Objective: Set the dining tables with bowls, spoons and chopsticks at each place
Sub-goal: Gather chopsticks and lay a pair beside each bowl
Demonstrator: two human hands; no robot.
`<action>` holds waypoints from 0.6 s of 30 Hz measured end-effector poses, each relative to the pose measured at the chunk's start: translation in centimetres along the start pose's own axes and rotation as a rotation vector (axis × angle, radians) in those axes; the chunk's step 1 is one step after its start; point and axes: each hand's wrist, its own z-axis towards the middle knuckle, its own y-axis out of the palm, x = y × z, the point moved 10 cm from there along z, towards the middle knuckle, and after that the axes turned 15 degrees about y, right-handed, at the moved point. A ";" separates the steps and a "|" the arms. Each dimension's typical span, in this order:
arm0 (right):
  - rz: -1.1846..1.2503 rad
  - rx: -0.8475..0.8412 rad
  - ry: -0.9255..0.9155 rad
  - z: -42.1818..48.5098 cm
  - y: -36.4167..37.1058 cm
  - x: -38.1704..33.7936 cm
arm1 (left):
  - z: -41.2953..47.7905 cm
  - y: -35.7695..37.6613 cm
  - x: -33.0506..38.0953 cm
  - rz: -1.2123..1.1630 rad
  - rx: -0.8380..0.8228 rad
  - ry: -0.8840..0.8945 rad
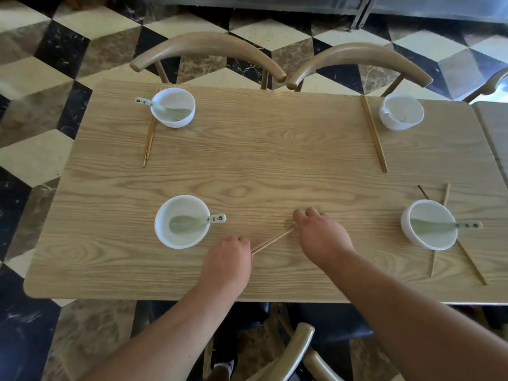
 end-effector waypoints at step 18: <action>0.632 -0.457 0.337 -6.6 9.0 -10.1 | -8.0 4.0 -8.6 -0.680 0.050 -0.400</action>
